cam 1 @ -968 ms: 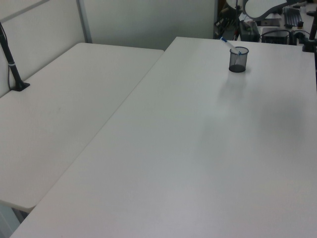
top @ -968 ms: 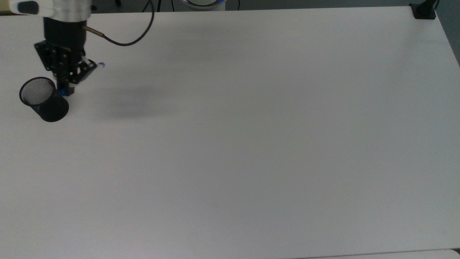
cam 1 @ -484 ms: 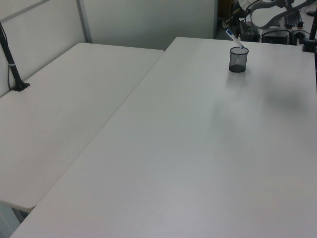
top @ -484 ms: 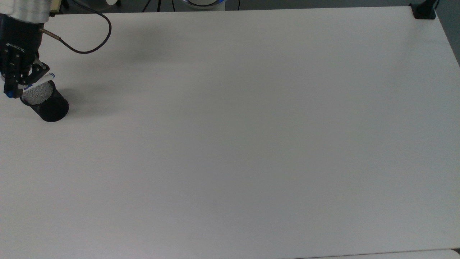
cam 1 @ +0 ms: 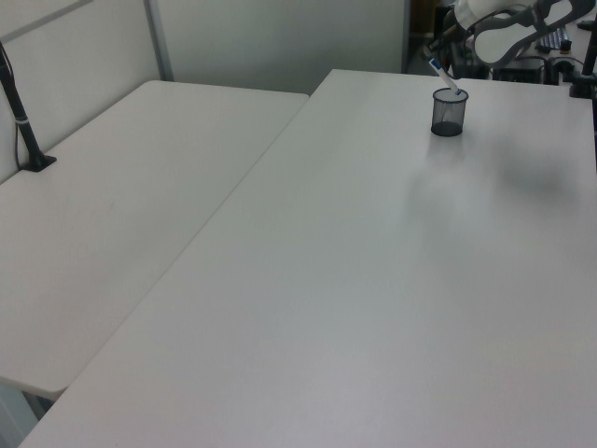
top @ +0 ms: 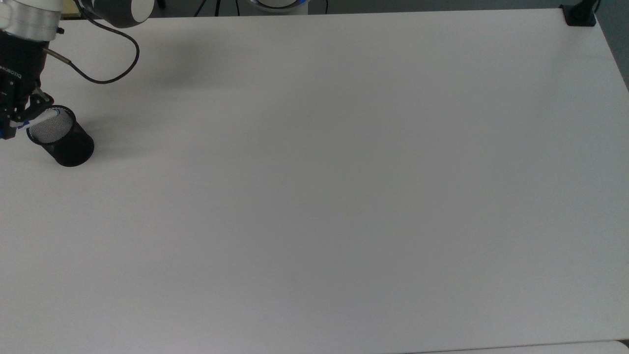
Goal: Insert the marker
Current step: 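Lower the marker into the pen cup and open the gripper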
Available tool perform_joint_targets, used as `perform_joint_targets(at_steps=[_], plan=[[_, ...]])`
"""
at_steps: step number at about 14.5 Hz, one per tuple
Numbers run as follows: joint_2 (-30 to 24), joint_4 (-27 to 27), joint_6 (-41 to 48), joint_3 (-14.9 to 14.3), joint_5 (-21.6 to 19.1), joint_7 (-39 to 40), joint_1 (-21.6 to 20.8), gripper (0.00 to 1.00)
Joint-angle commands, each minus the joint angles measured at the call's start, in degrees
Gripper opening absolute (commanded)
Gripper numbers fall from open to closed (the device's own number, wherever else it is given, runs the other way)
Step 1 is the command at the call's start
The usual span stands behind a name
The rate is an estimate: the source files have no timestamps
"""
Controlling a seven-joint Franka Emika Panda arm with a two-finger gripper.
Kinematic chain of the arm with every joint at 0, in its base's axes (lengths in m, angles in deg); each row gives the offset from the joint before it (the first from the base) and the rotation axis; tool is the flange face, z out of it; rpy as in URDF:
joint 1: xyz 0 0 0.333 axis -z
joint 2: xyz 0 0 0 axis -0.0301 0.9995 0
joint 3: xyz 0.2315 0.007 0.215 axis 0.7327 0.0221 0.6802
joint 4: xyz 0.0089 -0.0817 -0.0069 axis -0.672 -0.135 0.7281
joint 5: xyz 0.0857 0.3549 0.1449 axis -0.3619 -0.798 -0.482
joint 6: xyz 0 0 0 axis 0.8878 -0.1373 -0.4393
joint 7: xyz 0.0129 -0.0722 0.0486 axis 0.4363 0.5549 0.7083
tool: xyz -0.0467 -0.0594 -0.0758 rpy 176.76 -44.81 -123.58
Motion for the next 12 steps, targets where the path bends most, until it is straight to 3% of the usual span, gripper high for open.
perform_joint_targets(at_steps=[1,4,5,7,9,12], plan=[[2.54,0.16,-2.26,0.02,-0.5,1.82,-0.15,0.0],[2.81,-0.37,-2.26,0.02,-0.23,1.91,-0.33,0.0],[2.81,-0.37,-2.26,0.02,-0.23,1.91,-0.24,0.05],[2.81,-0.37,-2.17,0.02,-0.32,1.64,0.29,0.3],[2.72,-0.37,-2.17,0.02,-0.58,1.21,0.73,0.68],[1.94,-0.37,-1.56,0.11,-0.94,0.59,0.64,0.9]])
